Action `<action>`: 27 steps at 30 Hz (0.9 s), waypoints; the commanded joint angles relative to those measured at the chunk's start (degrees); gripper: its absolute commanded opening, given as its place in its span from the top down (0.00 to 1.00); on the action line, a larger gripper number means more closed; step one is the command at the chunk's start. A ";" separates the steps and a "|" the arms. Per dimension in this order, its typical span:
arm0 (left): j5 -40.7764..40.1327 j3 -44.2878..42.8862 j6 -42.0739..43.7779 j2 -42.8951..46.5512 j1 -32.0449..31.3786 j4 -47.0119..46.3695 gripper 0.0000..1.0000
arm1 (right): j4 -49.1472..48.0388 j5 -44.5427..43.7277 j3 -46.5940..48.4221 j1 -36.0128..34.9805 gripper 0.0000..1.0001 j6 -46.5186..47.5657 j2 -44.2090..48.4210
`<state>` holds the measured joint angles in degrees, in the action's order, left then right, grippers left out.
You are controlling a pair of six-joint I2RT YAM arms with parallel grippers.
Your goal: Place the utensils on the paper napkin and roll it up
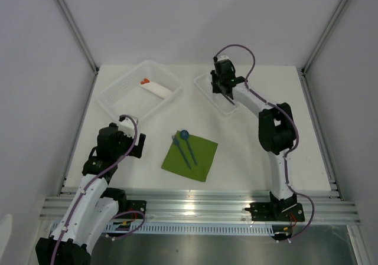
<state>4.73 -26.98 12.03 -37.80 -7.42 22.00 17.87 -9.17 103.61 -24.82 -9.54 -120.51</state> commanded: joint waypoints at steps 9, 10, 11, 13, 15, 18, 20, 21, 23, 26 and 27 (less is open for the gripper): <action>0.81 0.00 0.10 -0.34 0.65 -0.99 0.01 | 6.65 -14.54 14.69 -2.07 0.71 6.90 -16.59; 0.81 0.00 0.01 -0.34 0.74 -0.99 0.01 | 6.04 -16.91 14.77 -2.25 0.70 7.34 -17.04; 0.72 -0.09 0.01 -0.34 0.74 -0.91 0.00 | 5.78 -17.89 14.60 -2.43 0.69 8.39 -17.82; 0.81 0.00 0.10 -0.43 0.92 -0.91 0.01 | 5.69 -19.82 14.69 -2.78 0.68 9.27 -18.88; 0.72 -0.09 0.01 -0.43 1.18 -0.99 0.00 | 5.69 -21.49 14.60 -2.95 0.68 9.54 -19.50; 0.72 -0.09 0.10 -0.69 1.36 -0.82 0.01 | 5.77 -21.25 14.16 -2.69 0.66 11.30 -19.94; 0.81 -0.09 0.10 -0.78 1.36 -0.82 0.01 | 5.86 -16.42 13.90 -1.56 0.65 10.34 -19.94; 0.81 0.00 0.10 -0.78 1.36 -0.82 0.00 | 5.69 -13.88 13.64 -1.20 0.65 10.07 -19.85; 0.81 -0.18 0.10 -0.96 1.44 -0.73 0.01 | 5.77 -11.76 13.63 -0.67 0.65 9.98 -20.03; 0.89 -0.26 0.10 -0.96 1.44 -0.82 0.01 | 6.65 -9.03 14.69 -0.23 0.65 9.80 -20.73; 0.89 -0.18 0.10 -0.87 1.53 -0.90 0.00 | 7.44 -7.28 14.86 0.03 0.65 8.50 -20.82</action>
<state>4.73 -26.98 12.05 -38.63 -6.55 22.00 24.40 -21.17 116.51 -25.58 -0.05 -140.35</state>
